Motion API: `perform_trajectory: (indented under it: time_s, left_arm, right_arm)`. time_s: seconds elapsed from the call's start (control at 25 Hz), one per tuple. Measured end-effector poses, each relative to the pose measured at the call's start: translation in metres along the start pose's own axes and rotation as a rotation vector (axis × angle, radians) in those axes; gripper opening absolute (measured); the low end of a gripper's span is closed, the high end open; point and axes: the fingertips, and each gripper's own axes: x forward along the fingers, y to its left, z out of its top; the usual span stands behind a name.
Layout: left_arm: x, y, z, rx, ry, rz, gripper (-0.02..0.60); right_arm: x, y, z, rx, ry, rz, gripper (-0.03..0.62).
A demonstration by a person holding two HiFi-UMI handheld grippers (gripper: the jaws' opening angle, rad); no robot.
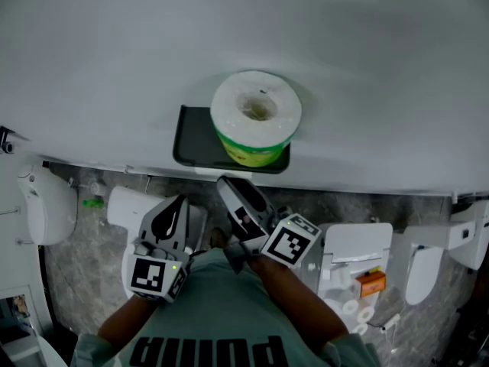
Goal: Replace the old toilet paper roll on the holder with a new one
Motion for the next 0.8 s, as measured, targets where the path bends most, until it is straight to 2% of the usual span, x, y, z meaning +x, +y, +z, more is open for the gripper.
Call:
perform_trajectory:
  time_s: [0.52,0.8]
  left_arm:
    - [0.002,0.012,0.004,-0.018,-0.009,0.027,0.003]
    - [0.004,0.016,0.009,-0.018,-0.019,0.028,0.003]
  right_arm:
    - [0.013,-0.004,0.006,0.019,0.003,-0.008,0.179]
    - [0.013,-0.008,0.013,0.059,-0.037,-0.016,0.178]
